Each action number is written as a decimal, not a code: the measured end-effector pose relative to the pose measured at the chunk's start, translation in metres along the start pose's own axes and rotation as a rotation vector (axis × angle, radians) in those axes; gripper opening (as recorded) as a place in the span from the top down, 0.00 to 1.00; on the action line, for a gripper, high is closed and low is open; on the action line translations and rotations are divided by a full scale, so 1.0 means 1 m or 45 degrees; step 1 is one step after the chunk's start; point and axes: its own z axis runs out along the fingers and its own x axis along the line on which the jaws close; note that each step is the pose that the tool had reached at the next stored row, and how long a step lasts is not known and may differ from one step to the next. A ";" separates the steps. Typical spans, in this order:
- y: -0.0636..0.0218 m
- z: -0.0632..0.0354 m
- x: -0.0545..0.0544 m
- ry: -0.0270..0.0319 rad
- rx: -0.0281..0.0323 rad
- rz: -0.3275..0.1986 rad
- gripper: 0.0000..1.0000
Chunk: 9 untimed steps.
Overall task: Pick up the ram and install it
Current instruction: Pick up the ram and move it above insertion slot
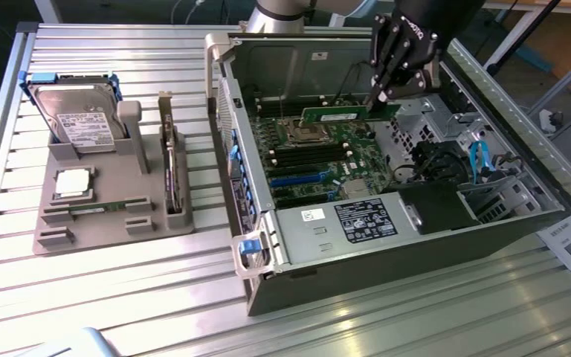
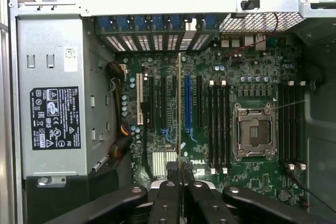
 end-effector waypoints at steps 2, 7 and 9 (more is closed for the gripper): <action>0.0001 0.0005 -0.004 -0.0013 0.0005 0.000 0.88; 0.0004 0.0027 -0.018 -0.0050 0.0018 0.000 0.88; 0.0005 0.0035 -0.023 -0.0056 0.0021 0.000 0.88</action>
